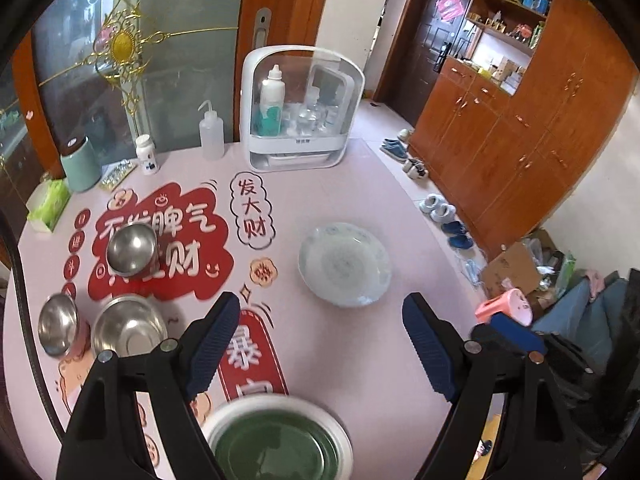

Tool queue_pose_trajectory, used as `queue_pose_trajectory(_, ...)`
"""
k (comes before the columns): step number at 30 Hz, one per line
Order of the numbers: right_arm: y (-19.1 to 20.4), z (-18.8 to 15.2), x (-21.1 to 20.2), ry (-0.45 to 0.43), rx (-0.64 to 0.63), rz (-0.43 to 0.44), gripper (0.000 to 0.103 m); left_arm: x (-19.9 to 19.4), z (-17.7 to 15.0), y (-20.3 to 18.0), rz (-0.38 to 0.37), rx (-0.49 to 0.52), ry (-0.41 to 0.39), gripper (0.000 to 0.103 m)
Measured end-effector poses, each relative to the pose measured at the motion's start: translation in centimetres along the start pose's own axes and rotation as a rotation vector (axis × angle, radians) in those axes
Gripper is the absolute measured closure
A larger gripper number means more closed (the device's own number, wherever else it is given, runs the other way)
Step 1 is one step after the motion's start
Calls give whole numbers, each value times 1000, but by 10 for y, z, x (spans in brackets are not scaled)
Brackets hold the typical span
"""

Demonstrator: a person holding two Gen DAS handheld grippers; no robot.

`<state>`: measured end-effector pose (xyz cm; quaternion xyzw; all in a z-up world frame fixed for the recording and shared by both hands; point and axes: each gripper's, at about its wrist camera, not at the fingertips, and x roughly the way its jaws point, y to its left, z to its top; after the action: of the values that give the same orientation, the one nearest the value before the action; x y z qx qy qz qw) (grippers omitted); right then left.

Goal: Organize plates and bowls

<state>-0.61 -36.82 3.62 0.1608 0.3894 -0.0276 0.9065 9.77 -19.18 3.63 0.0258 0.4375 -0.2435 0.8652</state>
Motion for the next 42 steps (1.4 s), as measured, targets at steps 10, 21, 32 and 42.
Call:
queue_pose_trajectory(10, -61, 43, 51, 41, 92, 6, 62, 82, 32, -8, 49, -6, 65, 21)
queue_pose_trajectory(21, -115, 51, 134, 190, 206, 33, 62, 180, 39, -10, 93, -11, 189, 21)
queue_pose_trajectory(32, -152, 47, 212, 312, 255, 10, 62, 267, 38, 0, 152, -24, 285, 21)
queue_pose_trajectory(42, -160, 45, 256, 370, 246, 16, 62, 319, 34, 15, 198, -47, 333, 21)
